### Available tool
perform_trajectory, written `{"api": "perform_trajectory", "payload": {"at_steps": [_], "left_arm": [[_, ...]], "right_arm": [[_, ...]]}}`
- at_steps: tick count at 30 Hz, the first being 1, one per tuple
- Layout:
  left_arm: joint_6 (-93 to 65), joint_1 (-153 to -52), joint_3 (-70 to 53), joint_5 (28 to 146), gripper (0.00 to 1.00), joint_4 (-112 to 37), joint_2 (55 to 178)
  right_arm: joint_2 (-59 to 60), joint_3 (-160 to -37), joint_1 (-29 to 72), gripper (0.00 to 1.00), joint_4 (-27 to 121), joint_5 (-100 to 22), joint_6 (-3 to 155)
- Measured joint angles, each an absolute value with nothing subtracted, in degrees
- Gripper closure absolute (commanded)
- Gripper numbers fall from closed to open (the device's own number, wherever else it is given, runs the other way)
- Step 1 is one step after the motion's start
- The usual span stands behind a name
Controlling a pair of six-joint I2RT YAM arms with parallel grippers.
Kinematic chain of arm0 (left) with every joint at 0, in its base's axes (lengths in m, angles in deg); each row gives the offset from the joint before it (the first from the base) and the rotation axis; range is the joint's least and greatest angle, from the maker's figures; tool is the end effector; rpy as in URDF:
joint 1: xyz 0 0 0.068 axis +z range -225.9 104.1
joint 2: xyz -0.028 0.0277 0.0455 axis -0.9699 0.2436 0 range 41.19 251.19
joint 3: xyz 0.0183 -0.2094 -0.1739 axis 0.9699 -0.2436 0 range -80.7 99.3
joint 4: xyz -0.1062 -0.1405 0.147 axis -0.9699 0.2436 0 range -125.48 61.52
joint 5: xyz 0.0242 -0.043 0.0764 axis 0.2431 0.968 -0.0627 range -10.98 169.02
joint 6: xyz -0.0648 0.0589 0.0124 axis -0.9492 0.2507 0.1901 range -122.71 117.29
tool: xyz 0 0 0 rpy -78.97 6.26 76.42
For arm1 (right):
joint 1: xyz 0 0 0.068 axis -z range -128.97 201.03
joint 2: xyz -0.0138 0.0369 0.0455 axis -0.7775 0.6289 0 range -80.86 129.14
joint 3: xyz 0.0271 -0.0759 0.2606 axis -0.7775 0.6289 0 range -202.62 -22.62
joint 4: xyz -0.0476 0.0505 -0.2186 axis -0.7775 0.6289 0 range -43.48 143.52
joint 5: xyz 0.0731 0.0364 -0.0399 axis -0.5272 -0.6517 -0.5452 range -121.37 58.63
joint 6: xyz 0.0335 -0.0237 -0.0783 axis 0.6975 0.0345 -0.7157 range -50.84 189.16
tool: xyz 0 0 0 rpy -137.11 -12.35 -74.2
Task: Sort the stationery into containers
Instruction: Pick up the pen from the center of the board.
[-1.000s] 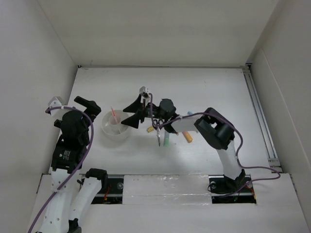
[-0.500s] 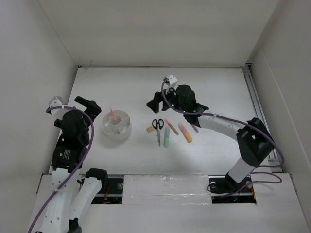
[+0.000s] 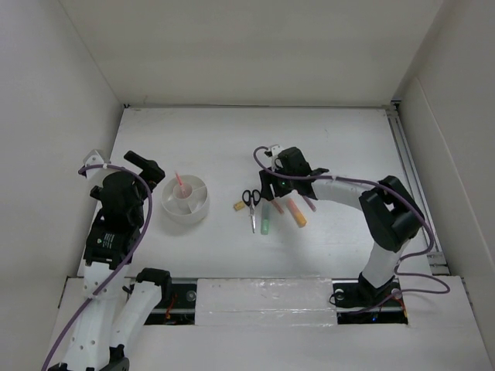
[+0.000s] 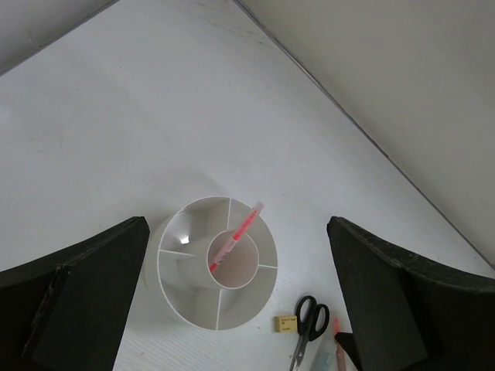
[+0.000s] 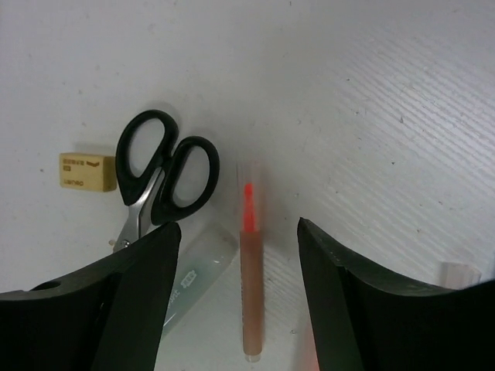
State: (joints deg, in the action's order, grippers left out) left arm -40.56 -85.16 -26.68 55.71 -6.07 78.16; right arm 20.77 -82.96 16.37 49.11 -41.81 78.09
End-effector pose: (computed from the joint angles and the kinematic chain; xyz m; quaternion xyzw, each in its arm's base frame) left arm 0.1388 0.0089 0.3600 -0.3111 0.7082 -0.1011 0.6257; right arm 0.3044 0.2277 0.1735 -0.2387 0.8853 0.2225 0.3311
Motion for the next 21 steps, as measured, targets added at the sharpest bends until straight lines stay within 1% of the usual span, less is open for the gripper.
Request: {"api": "perform_trajectory", "payload": {"at_steps": [3, 6, 7, 8, 10, 14, 18, 19, 21], "left_arm": [[-40.5, -85.2, -26.7, 55.7, 0.0, -6.1, 78.1], [-40.5, -85.2, -26.7, 55.8, 0.0, -6.1, 78.2], [-40.4, -85.2, -26.7, 55.8, 0.0, -6.1, 78.2], [-40.4, -85.2, -26.7, 55.9, 0.0, -6.1, 78.2], [-40.4, -85.2, -26.7, 55.9, 0.0, -6.1, 78.3], [-40.4, -85.2, -26.7, 56.1, 0.0, -6.1, 78.4], [-40.4, -85.2, -26.7, 56.3, 0.0, -6.1, 78.5], [-40.4, -85.2, -26.7, 56.3, 0.0, -6.1, 78.5], [-40.4, -85.2, -26.7, 56.4, 0.0, -6.1, 78.5]], "right_arm": [[22.1, -84.2, 15.0, 0.33, 51.0, -39.3, 77.7], [23.0, -85.1, 14.1, 0.39, 51.8, -37.1, 77.5], [23.2, -85.3, 13.8, 0.39, 52.1, -36.4, 77.4], [23.5, -85.6, 13.7, 0.43, 52.3, -35.8, 77.4], [24.4, -86.4, 13.3, 0.46, 52.8, -34.6, 77.2], [26.2, -87.7, 12.9, 0.48, 54.1, -32.3, 76.8], [26.6, -88.7, 12.4, 0.56, 55.2, -30.7, 76.6], [26.9, -89.0, 12.4, 0.56, 55.5, -30.4, 76.5], [27.6, -90.1, 12.1, 0.62, 56.6, -29.5, 76.4]]}}
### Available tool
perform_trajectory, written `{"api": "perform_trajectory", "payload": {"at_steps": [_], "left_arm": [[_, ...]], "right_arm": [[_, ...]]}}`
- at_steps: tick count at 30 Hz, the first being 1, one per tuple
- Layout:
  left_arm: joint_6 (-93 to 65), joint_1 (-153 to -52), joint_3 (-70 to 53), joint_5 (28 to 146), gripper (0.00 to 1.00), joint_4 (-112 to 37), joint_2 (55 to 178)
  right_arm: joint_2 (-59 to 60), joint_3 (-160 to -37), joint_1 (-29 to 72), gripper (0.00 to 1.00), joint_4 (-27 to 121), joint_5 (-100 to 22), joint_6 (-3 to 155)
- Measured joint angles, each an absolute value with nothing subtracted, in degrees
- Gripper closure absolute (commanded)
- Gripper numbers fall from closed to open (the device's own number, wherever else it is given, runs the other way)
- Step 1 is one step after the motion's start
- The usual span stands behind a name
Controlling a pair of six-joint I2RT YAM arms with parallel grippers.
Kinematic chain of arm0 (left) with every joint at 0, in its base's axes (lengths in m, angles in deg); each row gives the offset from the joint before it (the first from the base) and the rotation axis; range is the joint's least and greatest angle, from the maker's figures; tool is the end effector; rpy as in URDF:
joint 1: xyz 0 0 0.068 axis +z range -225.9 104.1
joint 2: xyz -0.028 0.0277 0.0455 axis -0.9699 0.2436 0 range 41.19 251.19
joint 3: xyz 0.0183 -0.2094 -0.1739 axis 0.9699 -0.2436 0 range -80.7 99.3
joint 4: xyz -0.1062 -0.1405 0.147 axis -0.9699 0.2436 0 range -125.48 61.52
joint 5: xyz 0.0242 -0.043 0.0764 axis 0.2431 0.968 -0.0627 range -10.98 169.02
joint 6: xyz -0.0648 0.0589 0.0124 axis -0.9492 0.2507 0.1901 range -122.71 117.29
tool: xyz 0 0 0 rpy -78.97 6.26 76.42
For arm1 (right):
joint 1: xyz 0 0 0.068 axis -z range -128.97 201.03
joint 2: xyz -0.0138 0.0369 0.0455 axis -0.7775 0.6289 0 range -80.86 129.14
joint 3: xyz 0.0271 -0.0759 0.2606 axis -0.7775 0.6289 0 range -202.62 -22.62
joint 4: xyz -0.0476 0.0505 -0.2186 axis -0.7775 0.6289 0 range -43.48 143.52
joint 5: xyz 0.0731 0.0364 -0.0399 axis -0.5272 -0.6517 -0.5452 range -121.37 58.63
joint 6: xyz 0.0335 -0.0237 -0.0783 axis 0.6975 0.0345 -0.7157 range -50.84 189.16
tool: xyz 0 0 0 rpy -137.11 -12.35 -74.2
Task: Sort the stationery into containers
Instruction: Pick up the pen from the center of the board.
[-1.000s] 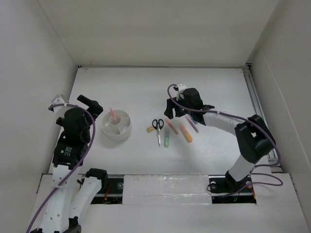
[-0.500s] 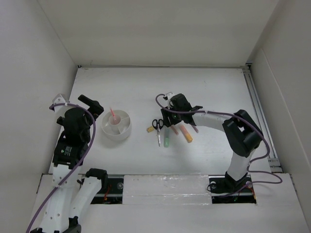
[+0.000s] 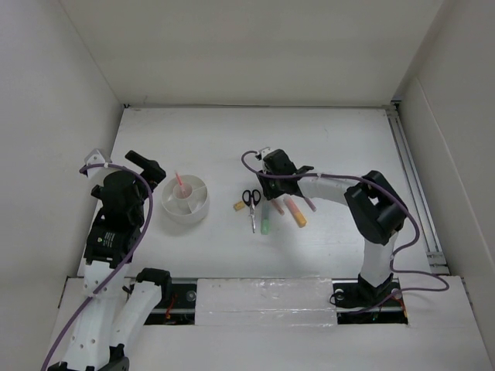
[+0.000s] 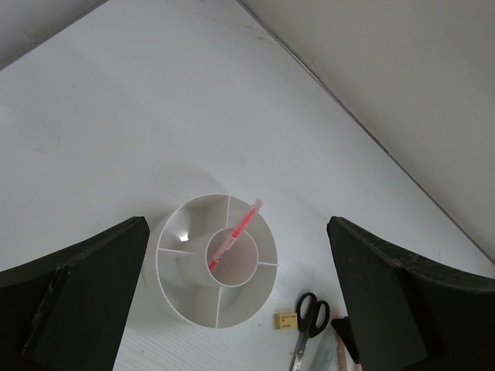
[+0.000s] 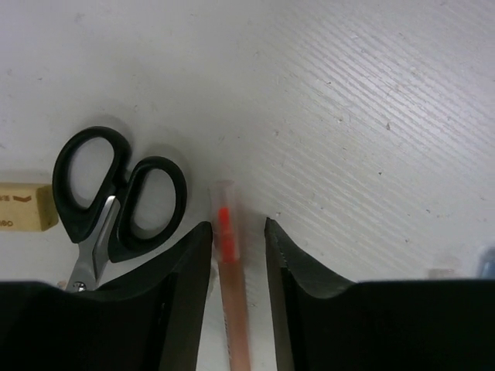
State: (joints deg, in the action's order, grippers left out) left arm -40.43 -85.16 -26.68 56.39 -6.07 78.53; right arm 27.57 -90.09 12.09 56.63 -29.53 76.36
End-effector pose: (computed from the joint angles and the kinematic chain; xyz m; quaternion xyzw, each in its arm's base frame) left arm 0.1406 0.0077 0.3592 -0.3070 0.7124 -0.1034 0.6226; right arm 0.3108 0.2478 0.1527 -0.2526 0.9083 0.1166 0.3125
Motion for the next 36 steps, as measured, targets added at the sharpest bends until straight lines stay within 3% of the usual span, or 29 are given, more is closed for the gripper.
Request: {"api": "perform_trajectory", "payload": {"at_steps": [9, 14, 28, 33, 36], "left_arm": [[-40.4, -85.2, -26.7, 56.5, 0.0, -6.1, 78.5], [-40.4, -85.2, -26.7, 56.5, 0.0, -6.1, 78.5], [-40.4, -85.2, -26.7, 56.4, 0.0, -6.1, 78.5], [-40.9, -85.2, -26.7, 55.3, 0.0, -6.1, 78.5], [-42.0, -85.2, -26.7, 53.4, 0.0, -5.5, 77.1]], "right_arm": [[29.5, -93.5, 10.4, 0.62, 60.7, -25.1, 75.6], [30.1, -94.6, 10.3, 1.0, 61.7, -25.2, 74.9], [28.3, -105.3, 10.1, 1.0, 67.5, -23.0, 73.4], [19.1, -105.0, 10.0, 1.0, 54.6, -29.9, 73.1], [15.6, -103.4, 10.0, 1.0, 38.4, -40.2, 75.0]]}}
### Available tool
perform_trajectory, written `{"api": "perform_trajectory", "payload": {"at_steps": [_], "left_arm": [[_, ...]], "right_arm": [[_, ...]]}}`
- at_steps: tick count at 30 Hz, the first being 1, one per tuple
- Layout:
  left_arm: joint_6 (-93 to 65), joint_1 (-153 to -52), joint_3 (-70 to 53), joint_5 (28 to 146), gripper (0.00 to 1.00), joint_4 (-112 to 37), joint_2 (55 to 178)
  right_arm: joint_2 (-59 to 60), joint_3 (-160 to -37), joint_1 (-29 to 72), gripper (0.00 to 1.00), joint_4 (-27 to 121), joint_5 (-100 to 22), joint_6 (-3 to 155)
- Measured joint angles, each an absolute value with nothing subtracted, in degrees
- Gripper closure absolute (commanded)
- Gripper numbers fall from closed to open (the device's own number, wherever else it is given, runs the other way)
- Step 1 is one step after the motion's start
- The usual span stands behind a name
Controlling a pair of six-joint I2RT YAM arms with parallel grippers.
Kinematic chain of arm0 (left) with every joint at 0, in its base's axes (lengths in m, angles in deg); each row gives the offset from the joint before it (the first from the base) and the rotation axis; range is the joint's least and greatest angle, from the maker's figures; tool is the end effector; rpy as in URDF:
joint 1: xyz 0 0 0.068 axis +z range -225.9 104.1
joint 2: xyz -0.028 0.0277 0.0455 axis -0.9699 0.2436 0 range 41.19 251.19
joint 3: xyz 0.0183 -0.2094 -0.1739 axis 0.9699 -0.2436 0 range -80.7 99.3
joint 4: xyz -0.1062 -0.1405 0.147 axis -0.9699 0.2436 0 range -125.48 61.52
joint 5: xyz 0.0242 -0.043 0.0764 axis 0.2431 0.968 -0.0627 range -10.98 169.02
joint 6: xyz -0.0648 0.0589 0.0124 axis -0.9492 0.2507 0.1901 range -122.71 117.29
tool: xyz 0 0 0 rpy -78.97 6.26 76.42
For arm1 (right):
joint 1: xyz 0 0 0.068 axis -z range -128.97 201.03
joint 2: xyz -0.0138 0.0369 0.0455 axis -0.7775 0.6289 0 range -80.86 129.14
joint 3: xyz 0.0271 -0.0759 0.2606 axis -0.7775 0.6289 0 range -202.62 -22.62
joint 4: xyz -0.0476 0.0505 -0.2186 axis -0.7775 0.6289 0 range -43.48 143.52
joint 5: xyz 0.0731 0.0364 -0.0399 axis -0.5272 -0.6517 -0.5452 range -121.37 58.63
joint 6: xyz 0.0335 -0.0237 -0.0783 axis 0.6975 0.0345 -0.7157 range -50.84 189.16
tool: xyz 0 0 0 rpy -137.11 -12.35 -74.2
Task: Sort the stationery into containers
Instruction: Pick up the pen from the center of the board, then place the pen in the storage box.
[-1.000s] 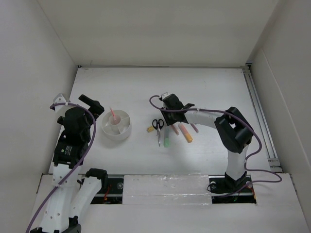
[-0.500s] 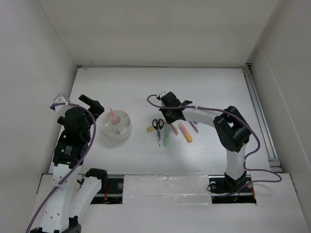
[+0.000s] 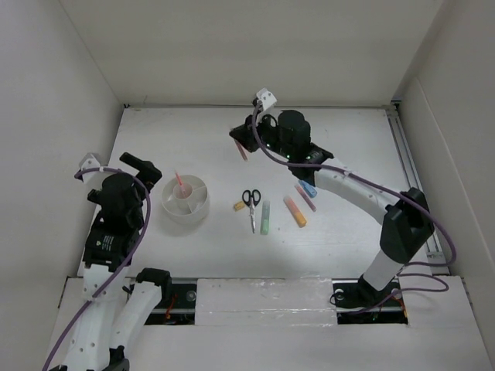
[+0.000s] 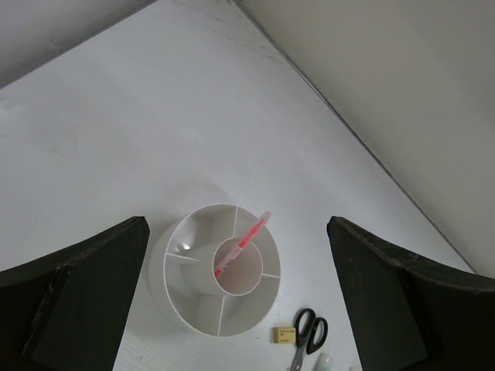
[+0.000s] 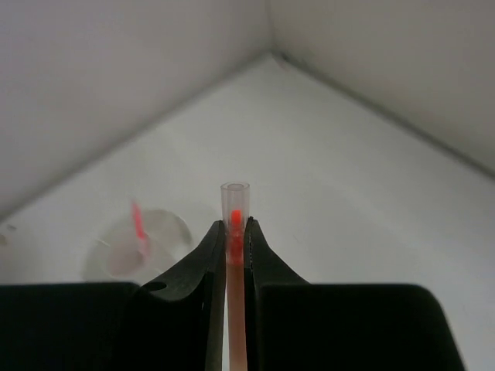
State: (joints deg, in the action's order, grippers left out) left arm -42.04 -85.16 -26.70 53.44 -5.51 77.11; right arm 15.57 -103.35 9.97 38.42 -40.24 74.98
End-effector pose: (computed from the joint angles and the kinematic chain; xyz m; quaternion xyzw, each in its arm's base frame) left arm 0.1333 0.0127 0.3609 -0.3311 0.6952 -0.0961 0.6307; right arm 0.3077 0.2840 0.3566 -0.2756 0.6996 0.3146 0.5794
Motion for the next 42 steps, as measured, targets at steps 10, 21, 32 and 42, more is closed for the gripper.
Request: {"api": "perform_trajectory", "payload": {"at_steps": [10, 21, 32, 42], "left_arm": [[-46.1, -85.1, -26.7, 47.1, 0.0, -4.1, 71.0], [-46.3, -84.3, -26.7, 47.6, 0.0, -3.9, 72.2], [-46.0, -84.0, -26.7, 48.6, 0.0, -4.0, 73.0], [-46.8, -84.0, -26.7, 47.0, 0.0, -2.7, 72.8]], "right_arm": [[34.6, -108.2, 7.5, 1.0, -15.1, -65.0, 96.9], [47.1, -111.5, 4.5, 1.0, -23.1, -69.4, 107.6], [49.4, -116.8, 3.4, 1.0, -27.3, -70.0, 108.1], [55.3, -121.6, 3.0, 1.0, -27.5, -70.4, 107.2]]}}
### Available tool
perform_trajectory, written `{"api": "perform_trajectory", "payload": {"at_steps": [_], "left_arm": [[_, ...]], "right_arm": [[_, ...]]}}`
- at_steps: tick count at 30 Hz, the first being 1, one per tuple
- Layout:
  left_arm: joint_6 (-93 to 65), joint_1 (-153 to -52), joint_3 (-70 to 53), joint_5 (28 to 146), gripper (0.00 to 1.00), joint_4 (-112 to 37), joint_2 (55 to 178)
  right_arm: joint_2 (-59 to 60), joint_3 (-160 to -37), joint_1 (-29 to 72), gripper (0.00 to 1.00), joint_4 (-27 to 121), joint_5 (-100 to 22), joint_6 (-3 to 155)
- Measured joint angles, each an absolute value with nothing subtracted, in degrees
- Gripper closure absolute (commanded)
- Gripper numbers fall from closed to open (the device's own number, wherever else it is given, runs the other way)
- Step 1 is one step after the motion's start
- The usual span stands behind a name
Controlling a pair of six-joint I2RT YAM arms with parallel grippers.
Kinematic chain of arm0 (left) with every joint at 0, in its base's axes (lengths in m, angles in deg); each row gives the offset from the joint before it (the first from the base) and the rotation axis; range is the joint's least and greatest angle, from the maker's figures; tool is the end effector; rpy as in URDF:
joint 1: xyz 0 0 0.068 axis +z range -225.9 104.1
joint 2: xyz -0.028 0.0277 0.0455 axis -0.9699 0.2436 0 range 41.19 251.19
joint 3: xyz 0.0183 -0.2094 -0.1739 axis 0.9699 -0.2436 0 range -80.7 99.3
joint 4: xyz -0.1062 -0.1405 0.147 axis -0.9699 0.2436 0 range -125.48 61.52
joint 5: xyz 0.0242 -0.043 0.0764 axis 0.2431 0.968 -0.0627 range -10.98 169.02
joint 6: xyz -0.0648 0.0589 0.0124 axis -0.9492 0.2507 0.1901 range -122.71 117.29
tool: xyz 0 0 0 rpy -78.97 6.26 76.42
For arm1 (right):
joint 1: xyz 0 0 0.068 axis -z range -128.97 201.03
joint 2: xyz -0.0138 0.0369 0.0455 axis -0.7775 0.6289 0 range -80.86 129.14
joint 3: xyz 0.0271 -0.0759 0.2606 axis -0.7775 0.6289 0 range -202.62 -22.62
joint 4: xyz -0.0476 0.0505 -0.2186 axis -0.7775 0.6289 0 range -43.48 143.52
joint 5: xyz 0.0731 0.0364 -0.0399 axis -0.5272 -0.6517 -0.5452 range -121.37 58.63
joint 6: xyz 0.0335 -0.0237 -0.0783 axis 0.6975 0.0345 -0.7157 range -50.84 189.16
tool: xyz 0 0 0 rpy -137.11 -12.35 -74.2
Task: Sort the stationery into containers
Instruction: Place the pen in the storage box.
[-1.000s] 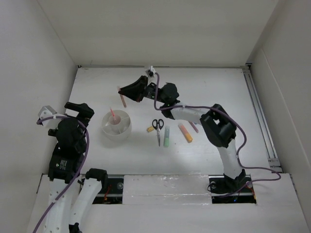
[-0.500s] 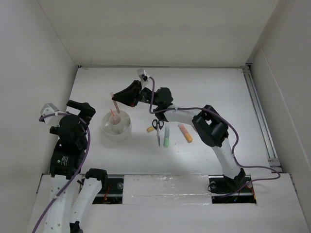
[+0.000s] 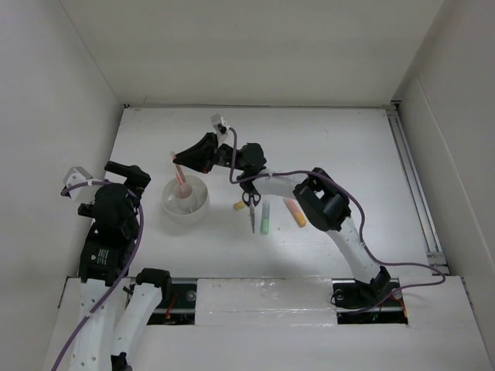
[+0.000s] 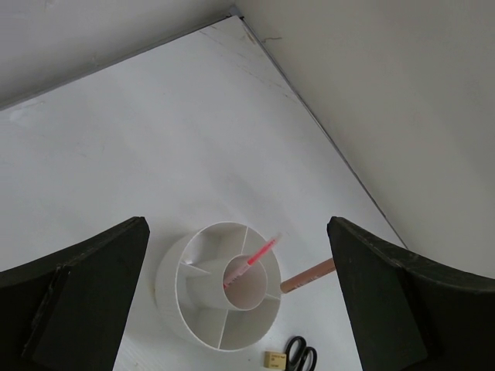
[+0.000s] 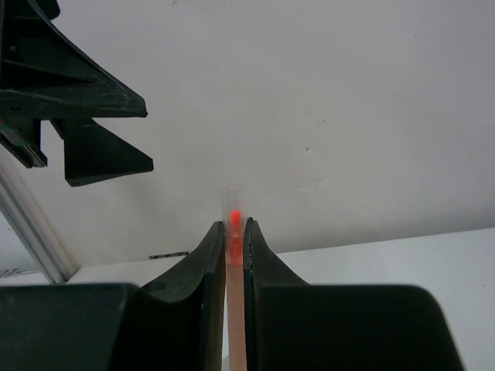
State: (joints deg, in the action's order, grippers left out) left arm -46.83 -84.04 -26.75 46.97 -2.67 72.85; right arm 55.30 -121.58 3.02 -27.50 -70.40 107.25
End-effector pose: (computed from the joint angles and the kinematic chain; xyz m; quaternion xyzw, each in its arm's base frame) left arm 0.1104 0.0263 0.3617 -0.3961 0.6485 -0.0800 0.6451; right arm 0.3127 0.4213 0.2979 -0.3340 0.3945 0.6846 0.5139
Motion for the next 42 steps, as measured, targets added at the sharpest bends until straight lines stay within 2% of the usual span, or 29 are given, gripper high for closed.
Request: {"api": "perform_trajectory", "payload": {"at_steps": [17, 36, 37, 39, 40, 42], "left_arm": [[-47.6, -84.0, -26.7, 45.9, 0.0, -1.7, 72.5], [-47.6, -84.0, -26.7, 46.7, 0.0, -1.8, 72.1], [-47.6, -84.0, -26.7, 46.8, 0.0, -1.9, 72.1], [-47.5, -84.0, -26.7, 47.0, 0.0, -2.0, 72.1], [-47.5, -84.0, -26.7, 47.0, 0.0, -2.1, 72.1], [-47.5, -84.0, -26.7, 47.1, 0.0, -2.2, 72.1]], "right_arm": [[60.8, -125.9, 2.5, 1.0, -27.5, -71.4, 106.9], [61.2, -120.1, 2.5, 1.0, -27.5, -71.7, 108.4], [61.3, -120.1, 2.5, 0.89, -27.5, -71.7, 108.5], [61.3, -120.0, 2.5, 0.83, -27.5, -71.7, 108.6], [61.3, -120.0, 2.5, 0.69, -27.5, -71.7, 108.7], [61.3, -119.7, 2.5, 0.57, -27.6, -71.7, 109.1]]}}
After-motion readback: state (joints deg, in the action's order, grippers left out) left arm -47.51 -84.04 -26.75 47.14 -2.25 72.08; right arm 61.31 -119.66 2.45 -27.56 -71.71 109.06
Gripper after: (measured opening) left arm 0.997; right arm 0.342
